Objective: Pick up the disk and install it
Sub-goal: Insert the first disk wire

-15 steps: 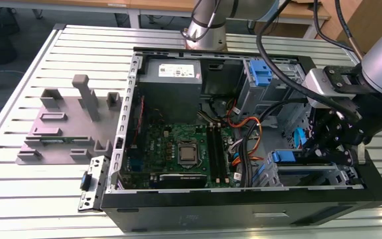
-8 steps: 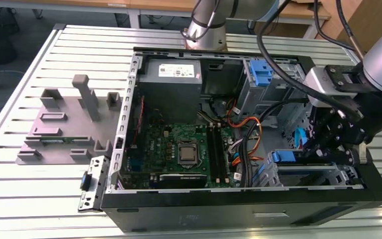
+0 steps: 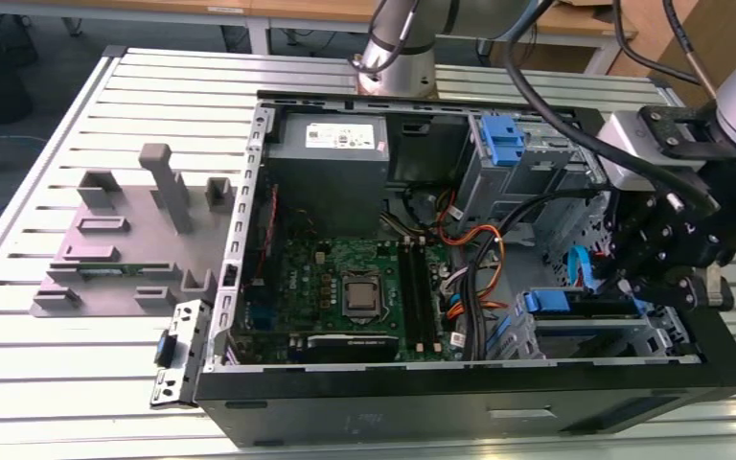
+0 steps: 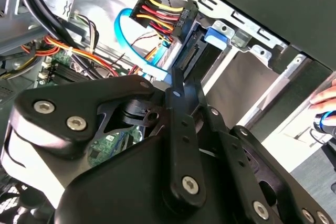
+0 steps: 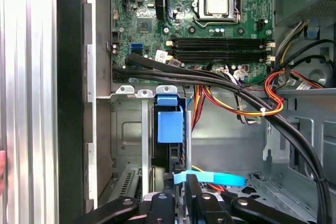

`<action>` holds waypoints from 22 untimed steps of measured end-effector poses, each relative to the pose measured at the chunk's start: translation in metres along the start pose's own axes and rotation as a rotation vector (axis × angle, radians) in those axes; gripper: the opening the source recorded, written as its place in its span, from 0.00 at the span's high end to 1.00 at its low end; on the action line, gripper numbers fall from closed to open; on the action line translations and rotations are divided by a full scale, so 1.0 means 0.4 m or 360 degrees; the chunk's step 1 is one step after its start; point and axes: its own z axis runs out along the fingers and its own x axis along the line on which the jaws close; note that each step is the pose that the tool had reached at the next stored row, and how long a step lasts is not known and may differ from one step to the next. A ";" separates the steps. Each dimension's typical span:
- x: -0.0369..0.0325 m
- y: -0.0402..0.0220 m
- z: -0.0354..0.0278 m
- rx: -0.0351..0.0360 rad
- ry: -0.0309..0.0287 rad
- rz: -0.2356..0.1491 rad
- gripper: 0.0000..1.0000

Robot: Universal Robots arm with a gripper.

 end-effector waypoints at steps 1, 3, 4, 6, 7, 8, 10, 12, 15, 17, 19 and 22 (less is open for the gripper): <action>0.000 0.000 -0.003 0.0000 0.00001 0.0000 0.76; 0.000 0.000 -0.008 0.0000 0.00001 0.0000 0.76; 0.000 0.000 -0.009 0.0000 -0.00001 0.0000 0.76; 0.000 0.000 -0.009 0.0000 -0.00005 0.0000 0.76; 0.000 0.000 -0.012 0.0000 0.00000 0.0000 0.76; -0.001 0.000 -0.015 0.0000 0.00000 0.0000 0.76; -0.001 0.000 -0.015 0.0000 0.00000 0.0000 0.76; -0.001 0.000 -0.017 0.0000 0.00006 0.0000 0.76; -0.001 0.000 -0.018 0.0000 -0.00001 0.0000 0.76; -0.001 0.000 -0.018 0.0000 -0.00003 0.0000 0.76; -0.001 0.000 -0.018 0.0000 -0.00002 0.0000 0.76; -0.001 -0.001 -0.018 0.0000 0.00002 0.0000 0.76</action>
